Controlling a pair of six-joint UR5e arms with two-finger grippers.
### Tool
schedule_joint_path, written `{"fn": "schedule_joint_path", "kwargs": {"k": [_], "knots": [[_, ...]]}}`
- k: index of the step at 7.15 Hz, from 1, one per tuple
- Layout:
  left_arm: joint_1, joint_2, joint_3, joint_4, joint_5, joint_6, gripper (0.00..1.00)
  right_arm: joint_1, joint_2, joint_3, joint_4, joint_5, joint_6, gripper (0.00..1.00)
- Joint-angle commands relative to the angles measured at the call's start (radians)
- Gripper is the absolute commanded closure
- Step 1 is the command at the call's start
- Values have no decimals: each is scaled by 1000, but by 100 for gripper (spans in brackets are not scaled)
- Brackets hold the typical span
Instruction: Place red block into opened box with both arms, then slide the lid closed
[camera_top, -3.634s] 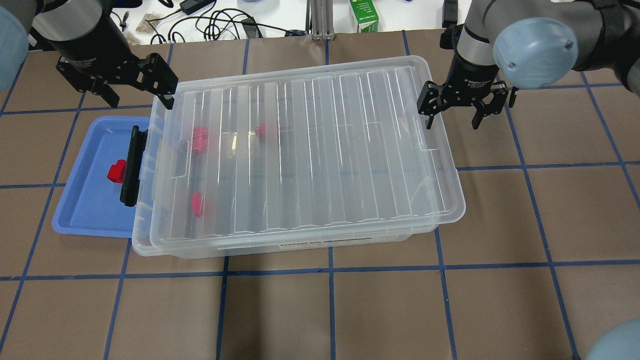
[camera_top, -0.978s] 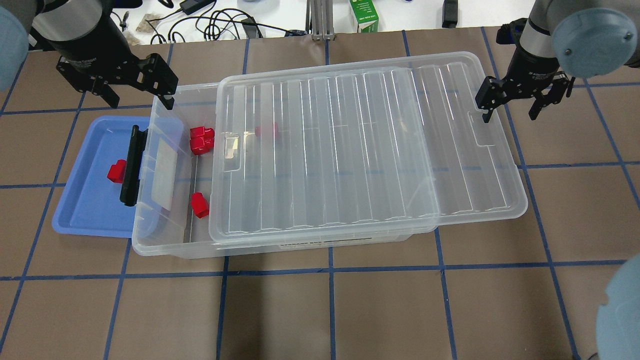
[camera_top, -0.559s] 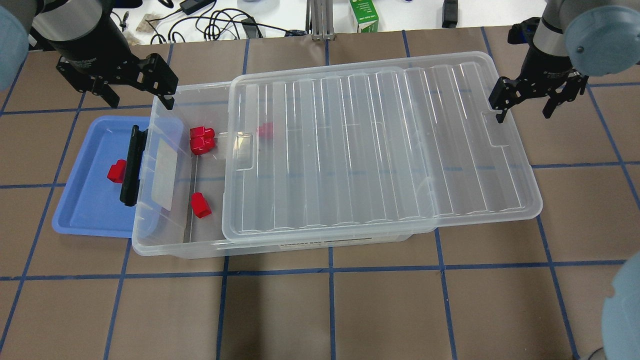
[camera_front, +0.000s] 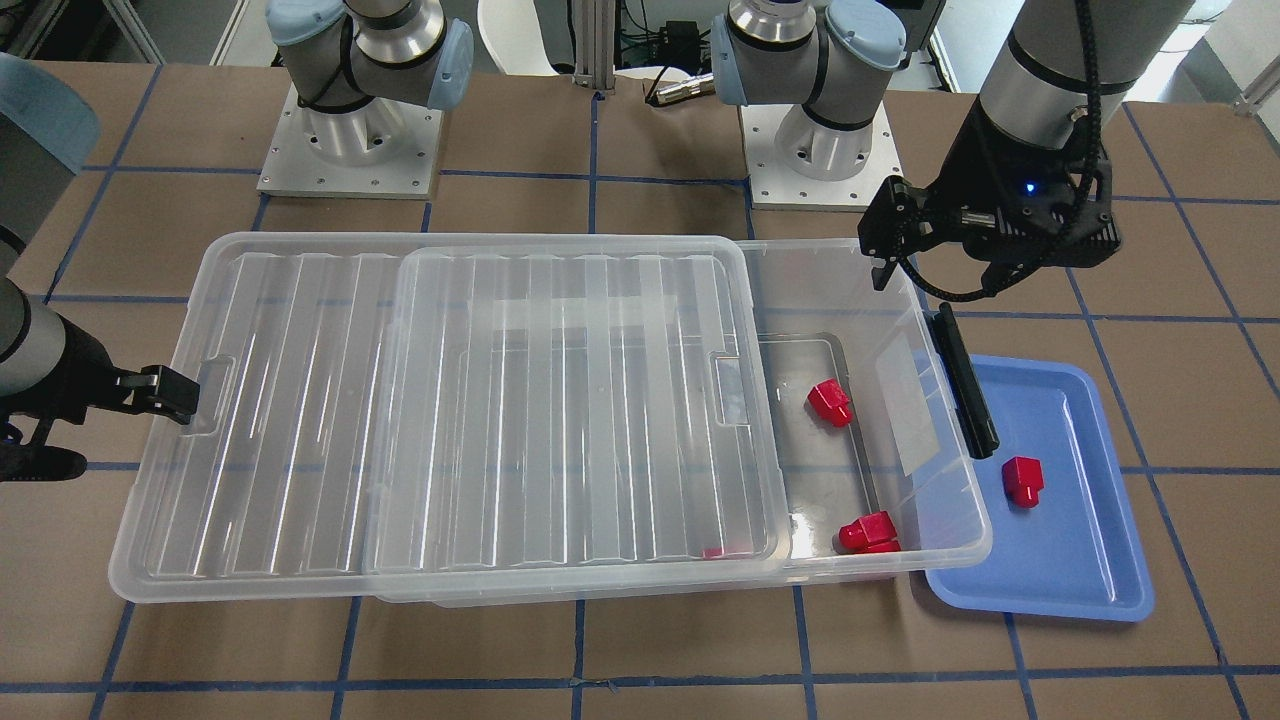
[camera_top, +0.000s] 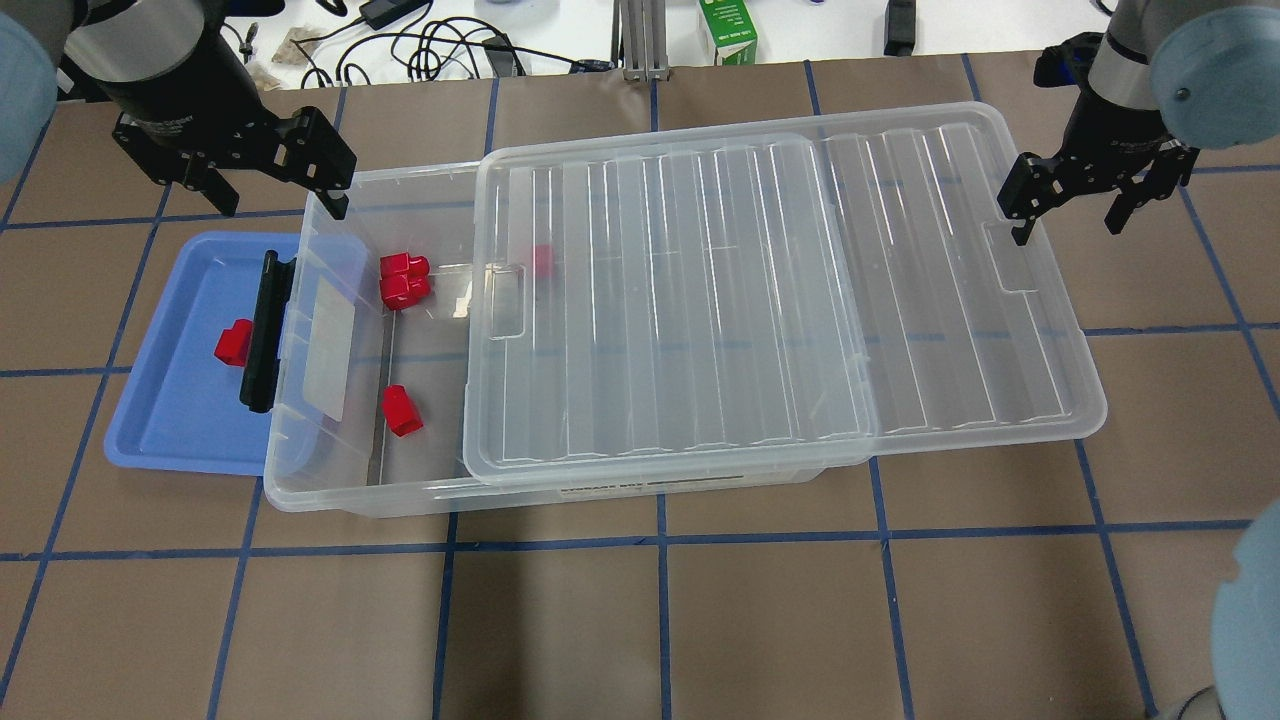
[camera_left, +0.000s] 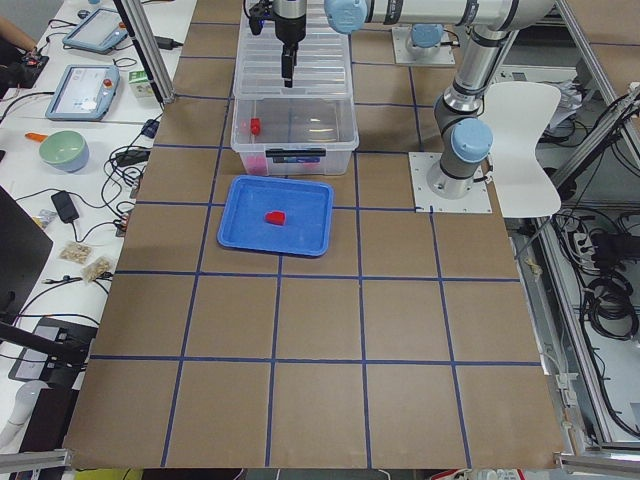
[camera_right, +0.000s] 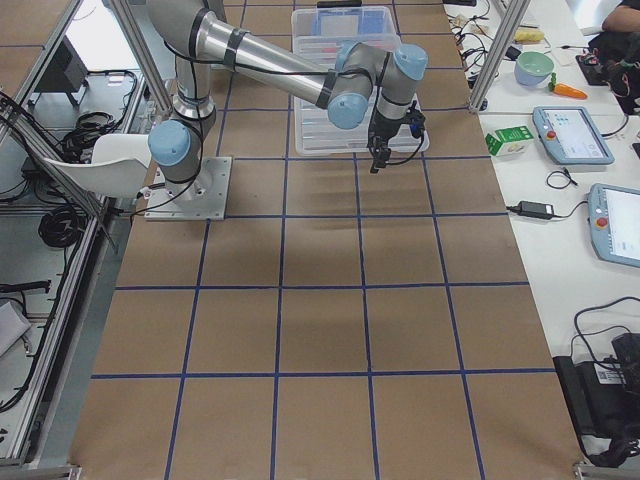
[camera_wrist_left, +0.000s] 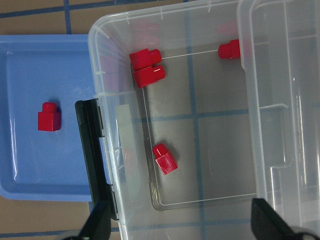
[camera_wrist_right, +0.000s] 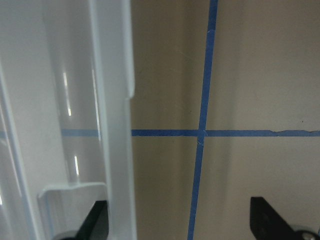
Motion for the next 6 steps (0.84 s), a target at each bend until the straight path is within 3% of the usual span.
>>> {"fn": "schedule_joint_path", "kwargs": {"k": [1, 6], "knots": [[0, 0, 0, 0, 0, 0, 0, -17, -1, -1, 0, -6, -18, 0], [0, -5, 0, 2, -2, 0, 0, -25, -5, -2, 0, -12, -49, 0]]}}
